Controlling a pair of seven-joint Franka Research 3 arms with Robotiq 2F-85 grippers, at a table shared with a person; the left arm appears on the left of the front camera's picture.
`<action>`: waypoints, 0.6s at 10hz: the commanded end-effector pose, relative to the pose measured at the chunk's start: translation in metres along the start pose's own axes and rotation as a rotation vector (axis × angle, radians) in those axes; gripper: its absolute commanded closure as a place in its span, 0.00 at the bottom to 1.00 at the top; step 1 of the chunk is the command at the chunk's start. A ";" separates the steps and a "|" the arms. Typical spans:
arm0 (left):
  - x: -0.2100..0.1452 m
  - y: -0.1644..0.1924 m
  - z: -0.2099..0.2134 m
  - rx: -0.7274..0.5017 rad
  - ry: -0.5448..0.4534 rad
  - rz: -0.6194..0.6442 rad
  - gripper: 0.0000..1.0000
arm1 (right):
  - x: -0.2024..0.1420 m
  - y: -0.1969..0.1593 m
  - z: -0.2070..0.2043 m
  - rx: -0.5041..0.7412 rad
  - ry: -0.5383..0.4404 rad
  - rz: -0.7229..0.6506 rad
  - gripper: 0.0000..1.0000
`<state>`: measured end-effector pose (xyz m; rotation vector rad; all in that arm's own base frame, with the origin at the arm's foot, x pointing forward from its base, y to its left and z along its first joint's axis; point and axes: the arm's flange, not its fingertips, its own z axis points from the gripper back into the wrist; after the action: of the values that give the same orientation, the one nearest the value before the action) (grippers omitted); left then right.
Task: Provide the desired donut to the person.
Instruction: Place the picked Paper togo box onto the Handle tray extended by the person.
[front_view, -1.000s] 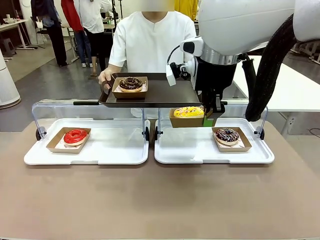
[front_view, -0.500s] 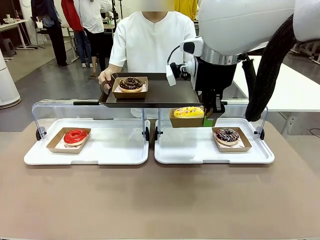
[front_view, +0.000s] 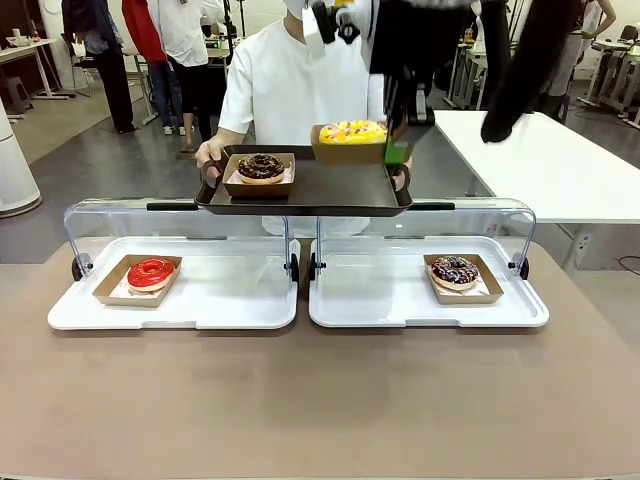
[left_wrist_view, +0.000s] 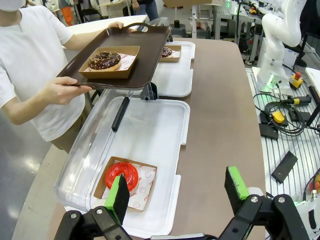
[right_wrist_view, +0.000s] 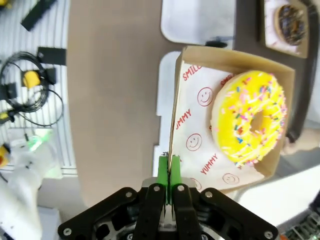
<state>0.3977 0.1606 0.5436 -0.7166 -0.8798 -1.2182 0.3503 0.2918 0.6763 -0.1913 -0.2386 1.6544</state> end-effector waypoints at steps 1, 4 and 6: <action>0.000 -0.002 0.002 -0.003 0.013 -0.001 0.00 | -0.006 -0.052 -0.016 0.031 0.008 0.077 0.98; 0.000 -0.002 0.002 -0.003 0.013 -0.001 0.00 | -0.043 -0.130 -0.068 0.057 -0.038 0.026 0.98; 0.000 -0.002 0.002 -0.003 0.013 -0.001 0.00 | -0.061 -0.158 -0.105 0.061 -0.060 0.026 0.98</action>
<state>0.3976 0.1608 0.5437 -0.7161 -0.8800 -1.2179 0.5286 0.2435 0.6132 -0.1335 -0.1992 1.6711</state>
